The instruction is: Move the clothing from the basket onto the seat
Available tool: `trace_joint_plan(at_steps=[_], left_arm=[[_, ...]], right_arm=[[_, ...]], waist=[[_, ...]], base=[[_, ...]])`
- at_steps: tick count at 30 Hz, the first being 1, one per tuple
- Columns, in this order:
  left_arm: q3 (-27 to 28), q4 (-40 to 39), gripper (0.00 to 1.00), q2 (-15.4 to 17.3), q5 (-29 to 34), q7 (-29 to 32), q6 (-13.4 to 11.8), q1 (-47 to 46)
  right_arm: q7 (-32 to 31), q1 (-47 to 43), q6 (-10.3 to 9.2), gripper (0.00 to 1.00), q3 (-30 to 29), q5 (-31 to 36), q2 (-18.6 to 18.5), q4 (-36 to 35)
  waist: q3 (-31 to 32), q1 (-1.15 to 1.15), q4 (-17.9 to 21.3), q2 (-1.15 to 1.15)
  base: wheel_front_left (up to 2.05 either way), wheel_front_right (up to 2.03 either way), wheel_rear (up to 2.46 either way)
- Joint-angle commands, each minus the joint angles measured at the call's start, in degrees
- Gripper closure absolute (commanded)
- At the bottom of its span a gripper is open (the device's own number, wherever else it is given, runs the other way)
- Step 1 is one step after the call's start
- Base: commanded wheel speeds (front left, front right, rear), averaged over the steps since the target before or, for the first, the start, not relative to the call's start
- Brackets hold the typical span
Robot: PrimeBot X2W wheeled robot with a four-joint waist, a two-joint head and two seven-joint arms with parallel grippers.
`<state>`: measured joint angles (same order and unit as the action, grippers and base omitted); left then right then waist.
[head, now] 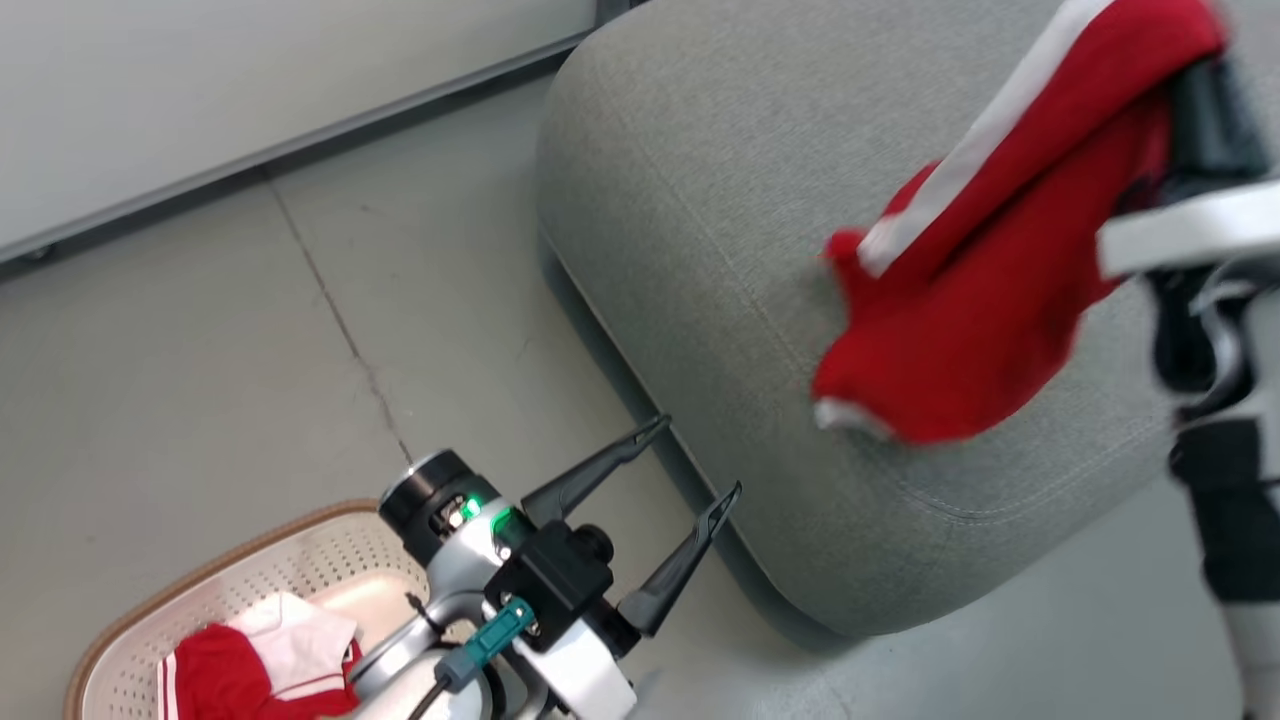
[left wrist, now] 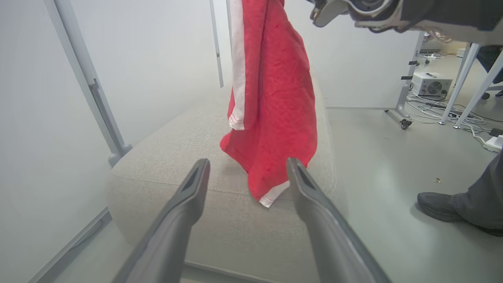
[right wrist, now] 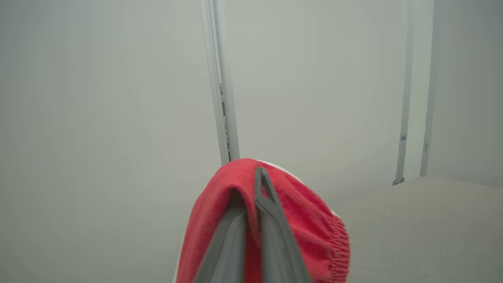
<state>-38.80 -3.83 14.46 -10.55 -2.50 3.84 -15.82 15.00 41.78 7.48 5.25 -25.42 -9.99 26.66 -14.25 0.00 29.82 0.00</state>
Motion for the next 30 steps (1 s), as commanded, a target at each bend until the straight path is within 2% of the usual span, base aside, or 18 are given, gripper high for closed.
trace_joint_plan(at_steps=[1, 5, 13, 17, 23, 24, 25, 26, 30], left_arm=[[0.3, -0.6, 0.00, 0.6, 0.5, 0.3, 0.3, -1.8], [0.6, -1.7, 0.00, 1.0, 1.2, 0.9, 0.6, -4.5], [-0.1, -3.4, 0.00, 1.9, 2.7, 2.6, 1.3, -8.9], [-1.1, -4.3, 0.00, 2.2, 3.2, 4.0, 1.8, -11.2], [-1.6, -4.6, 0.00, 2.9, 3.5, 5.0, 2.1, -12.6], [-1.5, -4.6, 0.00, 3.1, 3.4, 4.9, 2.0, -12.7], [-1.5, -4.7, 0.00, 3.2, 3.4, 5.0, 1.9, -12.8], [-1.5, -4.7, 0.00, 3.3, 3.4, 5.1, 1.8, -12.8], [-1.2, -4.1, 0.00, 3.5, 2.8, 5.0, 1.5, -12.7]], right_arm=[[0.3, 2.8, 0.03, 1.00, -2.0, 0.1, -0.9, 0.1], [0.3, 7.7, 0.03, 1.00, -6.2, 0.9, -2.4, 0.7], [0.3, 11.6, 0.03, 1.00, -11.8, 1.9, -4.1, 4.2], [0.3, 9.4, 0.03, 1.00, -16.9, 3.4, -4.8, 10.1], [0.3, 7.4, 0.03, 1.00, -23.3, 5.3, -3.9, 18.3], [0.3, 7.1, 0.03, 0.78, -24.4, 5.7, -3.9, 19.4], [0.3, 6.7, 0.02, 0.14, -24.8, 6.2, -3.7, 20.6], [0.3, 6.7, 0.03, 0.00, -25.2, 6.4, -3.5, 21.4], [0.3, 5.7, 0.02, 0.00, -26.2, 6.7, -3.1, 23.6]], waist=[[-2.0, 0.00, -1.5, 0.00], [-4.8, 0.00, -3.3, 0.00], [-10.8, 0.00, -6.7, 0.00], [-15.3, 0.00, -8.8, 0.00], [-18.8, 0.00, -9.9, 0.00], [-18.9, 0.00, -9.9, 0.00], [-19.1, 0.00, -9.8, 0.00], [-19.2, 0.00, -9.8, 0.00], [-18.7, 0.00, -9.1, 0.00]], base=[[0.00, 0.00, 0.00], [0.00, 0.00, 0.00], [0.00, 0.00, 0.00], [0.00, 0.00, 0.00], [0.00, 0.00, 0.00], [0.00, 0.00, 0.00], [0.00, 0.00, 0.00], [0.00, 0.00, 0.00], [0.00, 0.00, 0.00]])
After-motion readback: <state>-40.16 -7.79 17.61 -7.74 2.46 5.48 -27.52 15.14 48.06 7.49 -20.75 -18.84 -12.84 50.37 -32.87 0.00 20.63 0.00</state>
